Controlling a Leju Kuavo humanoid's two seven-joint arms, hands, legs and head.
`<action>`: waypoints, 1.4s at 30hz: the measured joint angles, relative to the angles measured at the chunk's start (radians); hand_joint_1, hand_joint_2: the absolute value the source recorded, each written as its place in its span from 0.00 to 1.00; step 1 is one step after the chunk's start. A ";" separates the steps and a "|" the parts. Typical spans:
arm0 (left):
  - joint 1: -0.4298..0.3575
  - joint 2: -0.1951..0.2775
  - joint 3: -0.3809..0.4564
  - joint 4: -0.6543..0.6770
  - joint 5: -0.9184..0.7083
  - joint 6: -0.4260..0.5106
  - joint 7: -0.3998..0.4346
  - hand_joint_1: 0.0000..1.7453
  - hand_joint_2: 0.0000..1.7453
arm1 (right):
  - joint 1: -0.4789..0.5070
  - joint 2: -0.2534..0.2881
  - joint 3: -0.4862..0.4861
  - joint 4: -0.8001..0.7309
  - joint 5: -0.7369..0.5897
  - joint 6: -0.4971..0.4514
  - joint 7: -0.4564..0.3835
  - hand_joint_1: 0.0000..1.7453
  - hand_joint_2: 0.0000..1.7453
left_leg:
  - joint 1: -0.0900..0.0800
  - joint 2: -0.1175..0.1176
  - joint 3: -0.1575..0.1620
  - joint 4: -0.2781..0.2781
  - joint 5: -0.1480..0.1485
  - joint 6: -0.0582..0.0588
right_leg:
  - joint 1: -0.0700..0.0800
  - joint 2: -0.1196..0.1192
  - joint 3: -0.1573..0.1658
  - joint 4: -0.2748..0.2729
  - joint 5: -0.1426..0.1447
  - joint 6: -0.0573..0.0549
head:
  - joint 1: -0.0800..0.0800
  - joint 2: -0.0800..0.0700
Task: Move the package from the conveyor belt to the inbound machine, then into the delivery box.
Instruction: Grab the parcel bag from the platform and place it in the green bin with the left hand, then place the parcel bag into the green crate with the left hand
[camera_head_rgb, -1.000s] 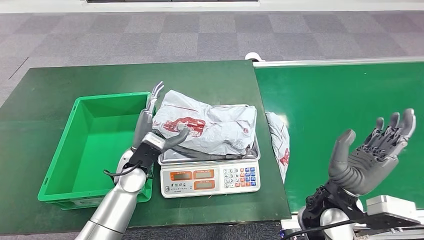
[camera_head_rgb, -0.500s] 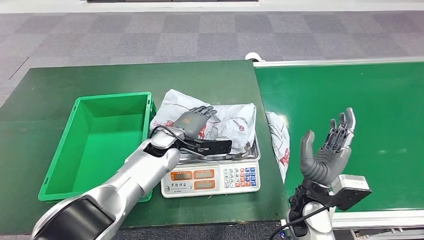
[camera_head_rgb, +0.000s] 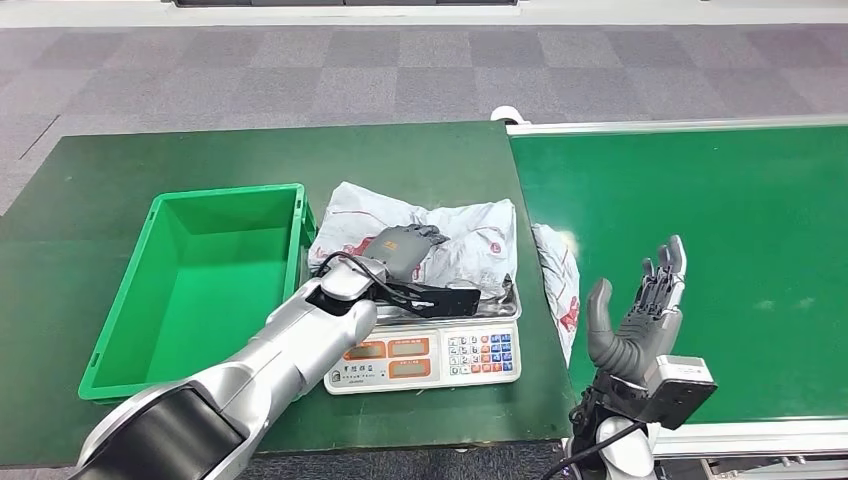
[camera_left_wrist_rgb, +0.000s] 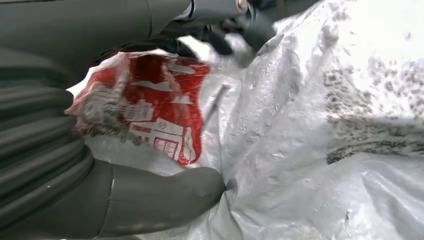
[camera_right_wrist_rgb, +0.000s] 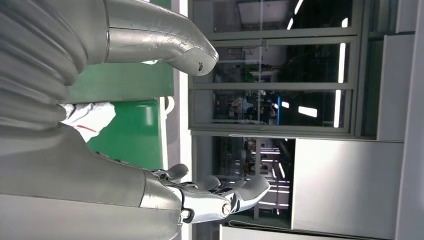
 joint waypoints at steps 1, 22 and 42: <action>0.003 -0.001 0.000 0.000 0.002 0.021 -0.018 1.00 1.00 | 0.003 0.001 0.000 0.001 0.001 0.002 0.000 0.00 1.00 | 0.000 0.000 0.000 0.000 0.000 0.000 | 0.000 0.000 0.000 0.000 0.000 0.000 | 0.000 0.000; 0.089 -0.003 0.027 -0.034 0.060 0.335 -0.179 1.00 1.00 | 0.051 0.017 -0.025 0.001 0.020 0.031 0.013 0.00 1.00 | 0.000 0.001 -0.002 0.000 0.000 0.000 | 0.000 0.001 -0.003 0.000 0.000 0.000 | 0.000 0.000; 0.452 0.057 0.724 -0.941 0.213 0.645 -0.661 1.00 1.00 | 0.063 0.032 -0.048 0.004 -0.007 0.045 -0.002 0.00 1.00 | 0.002 0.005 -0.002 -0.002 -0.001 -0.003 | 0.002 0.005 -0.005 0.001 -0.001 -0.002 | 0.000 0.000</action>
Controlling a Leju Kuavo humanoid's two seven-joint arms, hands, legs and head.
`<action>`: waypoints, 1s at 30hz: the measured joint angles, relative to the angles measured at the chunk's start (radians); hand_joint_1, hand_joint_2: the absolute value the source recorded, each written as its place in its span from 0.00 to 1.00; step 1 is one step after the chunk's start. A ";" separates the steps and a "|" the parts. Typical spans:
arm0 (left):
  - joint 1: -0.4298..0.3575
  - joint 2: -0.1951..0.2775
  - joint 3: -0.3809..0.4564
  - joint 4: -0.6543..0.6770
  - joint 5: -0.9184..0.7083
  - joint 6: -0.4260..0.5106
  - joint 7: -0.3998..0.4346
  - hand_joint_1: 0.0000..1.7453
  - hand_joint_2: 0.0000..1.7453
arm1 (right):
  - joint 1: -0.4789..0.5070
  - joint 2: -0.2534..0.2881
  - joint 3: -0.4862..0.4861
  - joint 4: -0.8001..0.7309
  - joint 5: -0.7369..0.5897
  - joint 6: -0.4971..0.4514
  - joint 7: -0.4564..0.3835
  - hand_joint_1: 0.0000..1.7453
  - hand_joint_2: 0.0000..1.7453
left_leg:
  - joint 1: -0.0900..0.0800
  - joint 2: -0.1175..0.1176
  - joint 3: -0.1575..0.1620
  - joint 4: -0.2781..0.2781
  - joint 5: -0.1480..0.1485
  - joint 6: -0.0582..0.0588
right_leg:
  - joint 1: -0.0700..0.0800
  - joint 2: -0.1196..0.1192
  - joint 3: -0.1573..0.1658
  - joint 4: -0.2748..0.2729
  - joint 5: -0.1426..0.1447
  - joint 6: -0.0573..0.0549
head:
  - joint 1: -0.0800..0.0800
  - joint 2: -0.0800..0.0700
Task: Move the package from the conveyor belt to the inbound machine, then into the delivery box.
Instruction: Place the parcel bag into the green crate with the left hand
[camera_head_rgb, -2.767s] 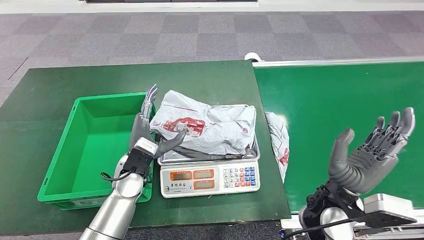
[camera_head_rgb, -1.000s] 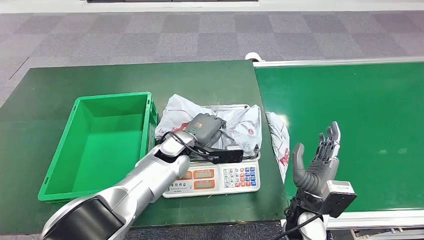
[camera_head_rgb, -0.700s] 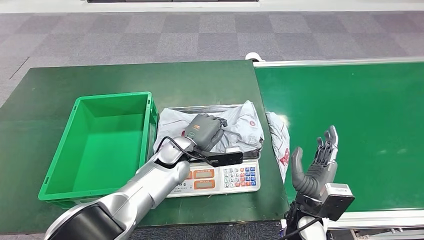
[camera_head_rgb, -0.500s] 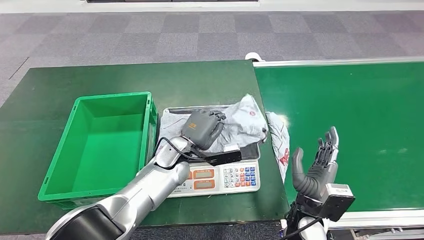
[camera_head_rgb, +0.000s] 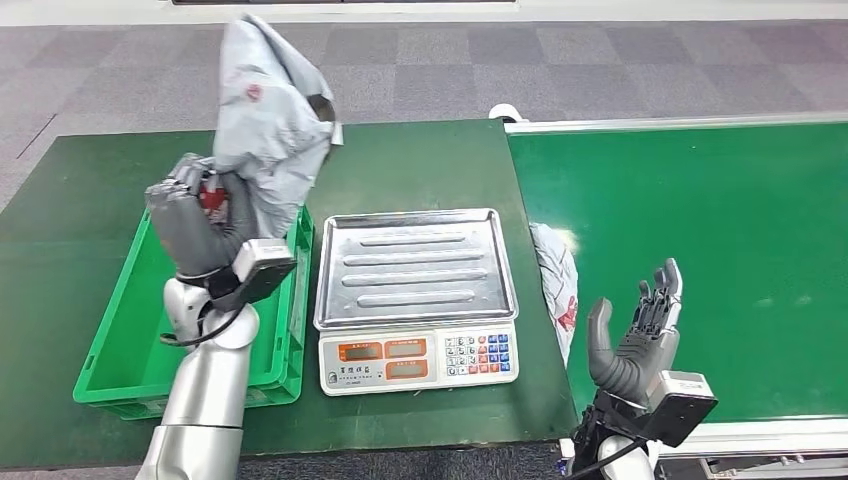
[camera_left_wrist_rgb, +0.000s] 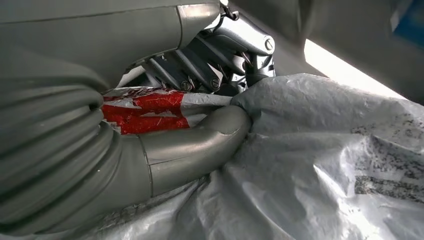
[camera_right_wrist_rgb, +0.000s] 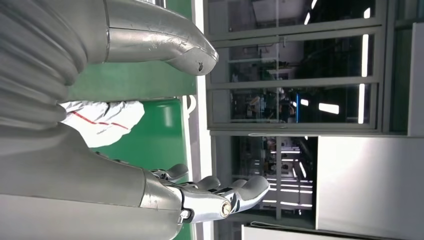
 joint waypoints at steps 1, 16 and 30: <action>0.009 0.005 0.013 -0.036 0.003 0.000 -0.001 1.00 1.00 | 0.000 0.000 -0.003 -0.001 0.000 0.002 0.000 0.00 1.00 | 0.000 0.000 0.000 0.000 0.000 0.000 | 0.000 0.000 0.000 0.000 0.000 0.000 | 0.000 0.000; 0.031 0.053 0.253 0.015 -0.402 -0.028 0.246 1.00 1.00 | 0.029 0.005 -0.061 -0.076 0.017 -0.025 0.000 0.00 1.00 | 0.000 0.000 0.001 0.000 0.000 0.000 | 0.000 0.000 0.000 0.000 0.000 -0.001 | 0.000 0.000; 0.146 0.188 0.001 0.127 -0.515 -0.361 0.701 1.00 1.00 | 0.050 0.047 -0.134 -0.105 0.081 0.046 0.008 0.00 1.00 | 0.001 0.002 0.000 0.000 -0.001 -0.002 | 0.001 0.002 -0.001 0.000 0.000 -0.003 | 0.000 0.000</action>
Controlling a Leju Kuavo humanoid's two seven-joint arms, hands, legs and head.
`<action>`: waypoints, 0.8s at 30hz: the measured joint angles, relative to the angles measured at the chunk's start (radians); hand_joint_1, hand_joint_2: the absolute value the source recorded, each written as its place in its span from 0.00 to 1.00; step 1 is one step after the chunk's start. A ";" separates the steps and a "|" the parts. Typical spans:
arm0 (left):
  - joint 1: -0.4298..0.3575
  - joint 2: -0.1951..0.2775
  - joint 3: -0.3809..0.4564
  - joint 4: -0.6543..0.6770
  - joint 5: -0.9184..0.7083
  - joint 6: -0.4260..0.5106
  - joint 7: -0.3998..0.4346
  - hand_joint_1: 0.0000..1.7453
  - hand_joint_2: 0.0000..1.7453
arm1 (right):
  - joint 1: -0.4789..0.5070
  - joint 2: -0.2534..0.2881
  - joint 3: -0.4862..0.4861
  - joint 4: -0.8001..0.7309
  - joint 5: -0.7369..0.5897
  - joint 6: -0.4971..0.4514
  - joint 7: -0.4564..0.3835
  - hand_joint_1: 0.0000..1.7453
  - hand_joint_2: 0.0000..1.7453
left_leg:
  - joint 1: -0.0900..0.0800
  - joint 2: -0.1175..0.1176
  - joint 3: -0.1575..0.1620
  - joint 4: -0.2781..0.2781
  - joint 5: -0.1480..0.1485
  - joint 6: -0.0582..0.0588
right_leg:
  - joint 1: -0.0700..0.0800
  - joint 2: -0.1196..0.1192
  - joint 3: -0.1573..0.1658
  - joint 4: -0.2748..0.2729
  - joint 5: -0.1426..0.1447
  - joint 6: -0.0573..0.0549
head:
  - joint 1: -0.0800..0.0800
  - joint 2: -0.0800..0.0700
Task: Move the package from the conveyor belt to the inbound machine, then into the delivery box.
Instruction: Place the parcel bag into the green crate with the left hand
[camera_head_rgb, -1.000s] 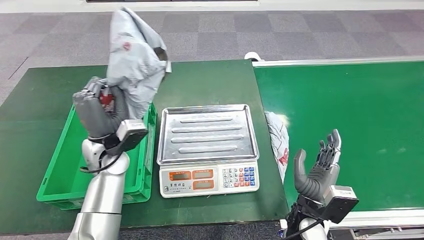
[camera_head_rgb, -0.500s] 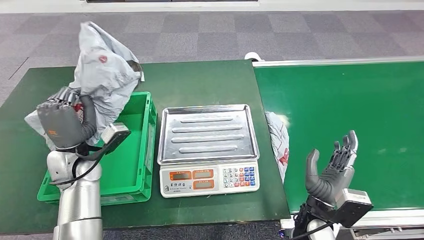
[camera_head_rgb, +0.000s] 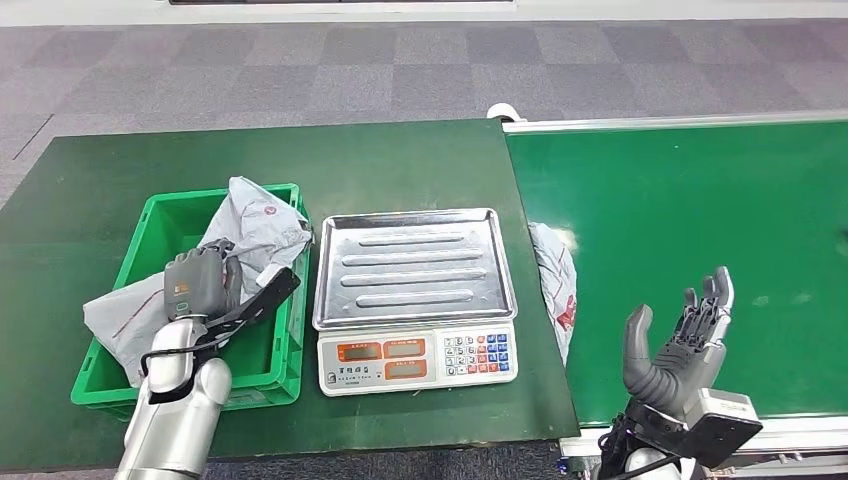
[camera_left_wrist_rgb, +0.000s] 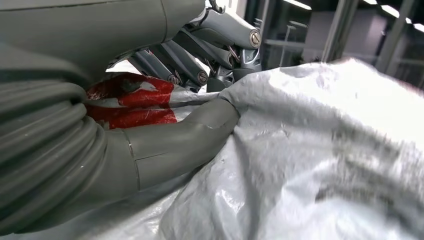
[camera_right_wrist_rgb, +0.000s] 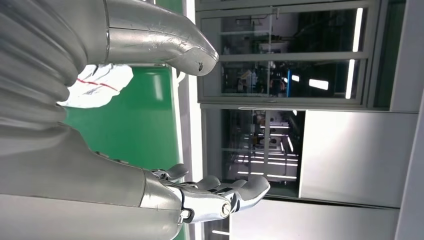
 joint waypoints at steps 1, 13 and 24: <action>0.001 0.003 -0.006 0.003 0.002 -0.003 0.007 1.00 1.00 | 0.000 0.002 -0.002 0.000 0.001 0.001 0.002 0.00 1.00 | 0.000 0.000 0.000 0.000 0.000 0.000 | 0.000 0.000 0.000 0.000 0.000 0.000 | 0.000 0.000; 0.002 0.014 -0.016 0.014 0.108 0.174 -0.007 0.00 0.25 | -0.003 0.017 -0.009 0.009 0.005 0.001 0.012 0.00 1.00 | 0.000 -0.001 0.000 0.000 0.000 -0.001 | 0.000 -0.001 0.001 0.000 0.000 0.000 | 0.000 0.000; 0.114 -0.075 0.094 -0.244 0.676 0.359 -0.643 0.00 0.00 | -0.032 0.019 -0.008 0.061 -0.004 0.010 0.010 0.00 1.00 | 0.000 -0.001 0.000 0.000 0.000 0.000 | 0.000 -0.002 0.001 0.000 -0.001 0.000 | 0.000 0.000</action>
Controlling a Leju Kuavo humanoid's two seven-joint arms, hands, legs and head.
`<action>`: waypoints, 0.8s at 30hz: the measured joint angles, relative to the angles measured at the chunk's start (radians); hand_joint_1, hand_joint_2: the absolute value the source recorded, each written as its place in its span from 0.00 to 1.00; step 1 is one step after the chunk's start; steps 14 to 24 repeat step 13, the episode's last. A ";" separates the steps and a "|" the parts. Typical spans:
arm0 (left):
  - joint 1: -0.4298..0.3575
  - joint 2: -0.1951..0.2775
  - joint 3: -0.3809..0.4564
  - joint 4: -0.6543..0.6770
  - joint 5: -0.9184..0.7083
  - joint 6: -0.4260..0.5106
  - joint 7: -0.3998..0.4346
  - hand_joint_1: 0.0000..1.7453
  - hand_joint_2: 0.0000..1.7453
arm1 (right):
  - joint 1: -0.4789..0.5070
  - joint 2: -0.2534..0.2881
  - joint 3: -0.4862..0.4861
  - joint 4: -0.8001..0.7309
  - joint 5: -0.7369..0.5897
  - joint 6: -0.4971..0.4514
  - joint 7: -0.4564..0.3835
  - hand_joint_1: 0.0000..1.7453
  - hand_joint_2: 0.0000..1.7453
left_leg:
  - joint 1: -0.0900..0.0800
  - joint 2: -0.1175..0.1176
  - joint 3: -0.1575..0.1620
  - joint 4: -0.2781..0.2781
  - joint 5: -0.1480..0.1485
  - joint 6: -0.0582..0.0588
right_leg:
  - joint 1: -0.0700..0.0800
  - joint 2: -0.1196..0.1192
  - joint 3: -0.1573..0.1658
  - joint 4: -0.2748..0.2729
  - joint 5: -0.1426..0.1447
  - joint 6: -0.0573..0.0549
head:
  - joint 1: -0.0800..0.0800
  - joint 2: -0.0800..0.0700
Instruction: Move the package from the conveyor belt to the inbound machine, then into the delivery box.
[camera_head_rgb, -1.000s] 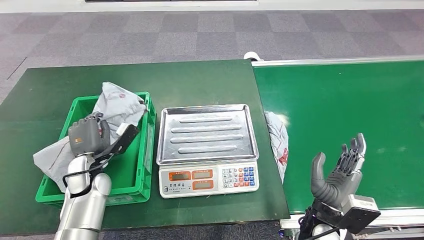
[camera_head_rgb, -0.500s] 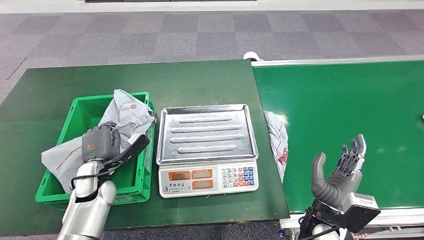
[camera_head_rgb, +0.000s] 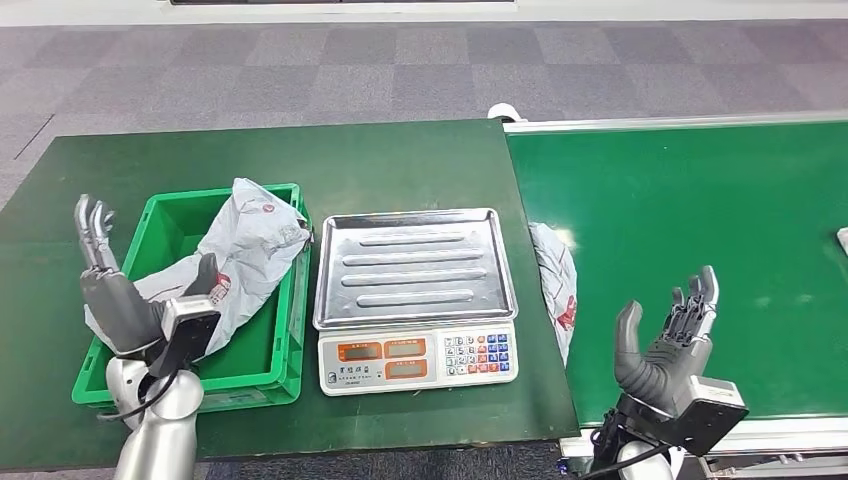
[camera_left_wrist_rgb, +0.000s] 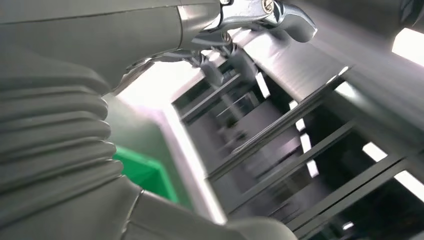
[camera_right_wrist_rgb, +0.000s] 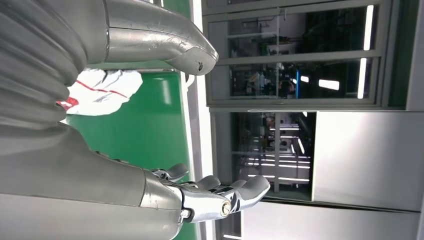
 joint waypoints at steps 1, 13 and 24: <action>0.006 -0.010 0.015 -0.010 0.012 0.000 -0.024 0.00 0.00 | -0.003 0.000 0.000 0.006 -0.001 0.000 0.000 0.00 1.00 | 0.000 0.000 0.000 0.000 0.000 0.000 | 0.000 0.000 0.000 0.000 0.000 0.000 | 0.000 0.000; 0.025 -0.050 0.059 -0.021 0.118 -0.042 -0.045 0.00 0.00 | -0.024 -0.001 0.004 0.046 0.000 0.020 0.007 0.00 1.00 | 0.000 0.000 0.001 0.000 0.000 0.000 | 0.000 0.000 0.000 0.000 0.000 0.000 | 0.000 0.000; 0.025 -0.050 0.059 -0.021 0.118 -0.042 -0.045 0.00 0.00 | -0.024 -0.001 0.004 0.046 0.000 0.020 0.007 0.00 1.00 | 0.000 0.000 0.001 0.000 0.000 0.000 | 0.000 0.000 0.000 0.000 0.000 0.000 | 0.000 0.000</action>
